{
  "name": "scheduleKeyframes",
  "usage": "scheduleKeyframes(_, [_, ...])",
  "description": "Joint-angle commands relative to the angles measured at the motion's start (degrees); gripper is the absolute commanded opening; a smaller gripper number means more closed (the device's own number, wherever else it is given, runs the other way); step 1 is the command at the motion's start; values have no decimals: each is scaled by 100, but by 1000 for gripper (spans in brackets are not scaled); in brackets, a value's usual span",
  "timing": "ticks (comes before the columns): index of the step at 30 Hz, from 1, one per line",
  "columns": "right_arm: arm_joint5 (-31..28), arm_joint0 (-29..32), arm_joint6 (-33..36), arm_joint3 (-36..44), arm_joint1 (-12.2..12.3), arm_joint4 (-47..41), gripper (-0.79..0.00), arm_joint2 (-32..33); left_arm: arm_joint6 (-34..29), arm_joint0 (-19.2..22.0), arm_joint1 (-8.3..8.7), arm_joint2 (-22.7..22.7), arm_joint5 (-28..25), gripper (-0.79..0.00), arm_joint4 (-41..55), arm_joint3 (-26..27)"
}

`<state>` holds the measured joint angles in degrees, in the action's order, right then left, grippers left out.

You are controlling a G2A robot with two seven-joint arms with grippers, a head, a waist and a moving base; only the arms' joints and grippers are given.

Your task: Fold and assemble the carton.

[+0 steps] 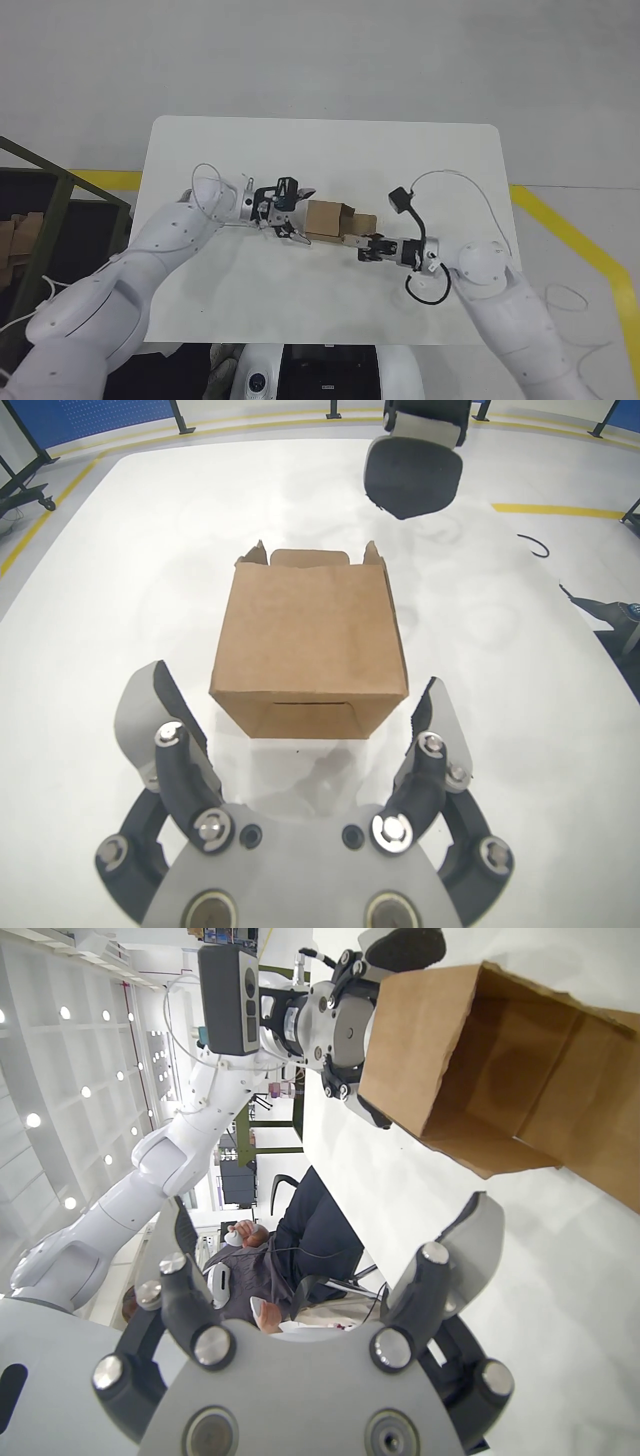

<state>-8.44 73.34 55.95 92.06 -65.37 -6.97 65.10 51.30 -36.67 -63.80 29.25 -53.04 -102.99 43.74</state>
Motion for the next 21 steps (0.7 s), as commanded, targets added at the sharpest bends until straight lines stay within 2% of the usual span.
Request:
scheduleKeyframes(1, [49, 7, -39, 37, 9, 113, -785, -12, 26, 32, -36, -46, 32, 0, 22, -74])
scheduleKeyframes(4, [145, 54, -372, 114, 19, 303, -785, 45, 55, 78, -76, -111, 61, 0, 64, -164])
scheduleKeyframes(14, [151, 64, -387, 117, 19, 307, -785, 37, 150, 189, -127, -291, 156, 0, 178, -342])
scheduleKeyframes(21, [609, -72, -152, 80, -14, 676, -785, -428, 107, 201, -142, -422, 113, 0, 373, -437])
